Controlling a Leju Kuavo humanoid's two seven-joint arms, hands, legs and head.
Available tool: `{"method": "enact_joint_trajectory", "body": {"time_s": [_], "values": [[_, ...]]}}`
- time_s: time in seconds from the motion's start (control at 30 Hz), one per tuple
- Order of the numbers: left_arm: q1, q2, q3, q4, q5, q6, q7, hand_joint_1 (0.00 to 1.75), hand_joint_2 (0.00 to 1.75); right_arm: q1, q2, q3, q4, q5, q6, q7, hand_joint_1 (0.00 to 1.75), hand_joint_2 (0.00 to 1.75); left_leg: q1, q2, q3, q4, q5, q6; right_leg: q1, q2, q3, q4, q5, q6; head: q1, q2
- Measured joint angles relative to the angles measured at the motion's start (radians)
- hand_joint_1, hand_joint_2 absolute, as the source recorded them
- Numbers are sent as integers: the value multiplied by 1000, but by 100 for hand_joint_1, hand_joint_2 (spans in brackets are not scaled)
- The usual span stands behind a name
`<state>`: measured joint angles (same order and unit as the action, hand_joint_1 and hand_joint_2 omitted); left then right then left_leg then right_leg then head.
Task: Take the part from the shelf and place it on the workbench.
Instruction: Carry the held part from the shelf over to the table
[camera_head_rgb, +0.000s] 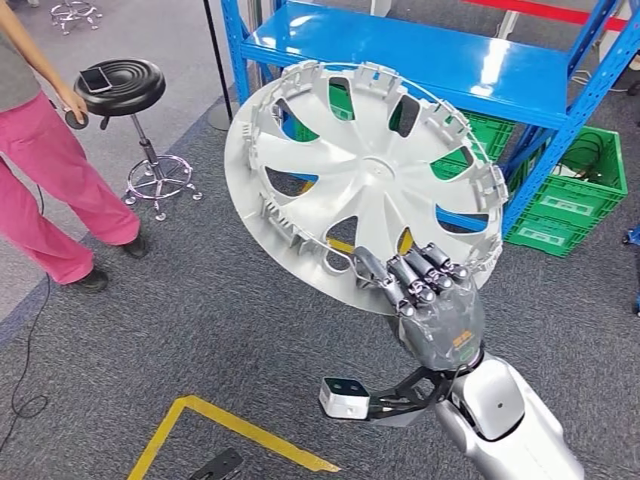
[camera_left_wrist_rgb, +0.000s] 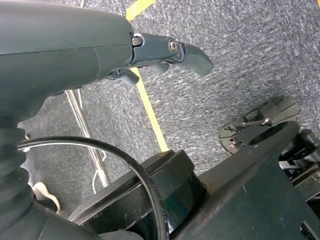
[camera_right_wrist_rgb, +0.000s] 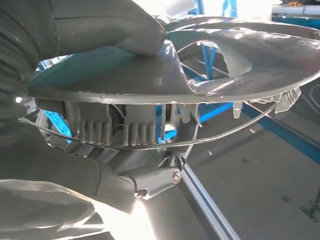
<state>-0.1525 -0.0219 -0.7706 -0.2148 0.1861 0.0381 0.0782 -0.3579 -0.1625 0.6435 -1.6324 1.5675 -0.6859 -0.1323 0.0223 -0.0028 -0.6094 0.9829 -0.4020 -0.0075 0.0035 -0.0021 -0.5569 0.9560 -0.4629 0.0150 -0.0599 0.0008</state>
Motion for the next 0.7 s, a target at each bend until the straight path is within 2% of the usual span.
{"method": "enact_joint_trajectory", "body": {"time_s": [0.2,0.7], "values": [[-3,-1,0,0,-3,0,0,0,175,3,0,-1,-12,0,0,-17,175,175,-5,0,-11,1,7,8,-5,0,0,0,10,11,0,0],[-4,-3,0,0,-8,0,0,0,175,31,6,-22,-29,0,0,-92,175,175,-5,0,-12,1,9,6,-5,0,-4,3,10,12,0,0]]}}
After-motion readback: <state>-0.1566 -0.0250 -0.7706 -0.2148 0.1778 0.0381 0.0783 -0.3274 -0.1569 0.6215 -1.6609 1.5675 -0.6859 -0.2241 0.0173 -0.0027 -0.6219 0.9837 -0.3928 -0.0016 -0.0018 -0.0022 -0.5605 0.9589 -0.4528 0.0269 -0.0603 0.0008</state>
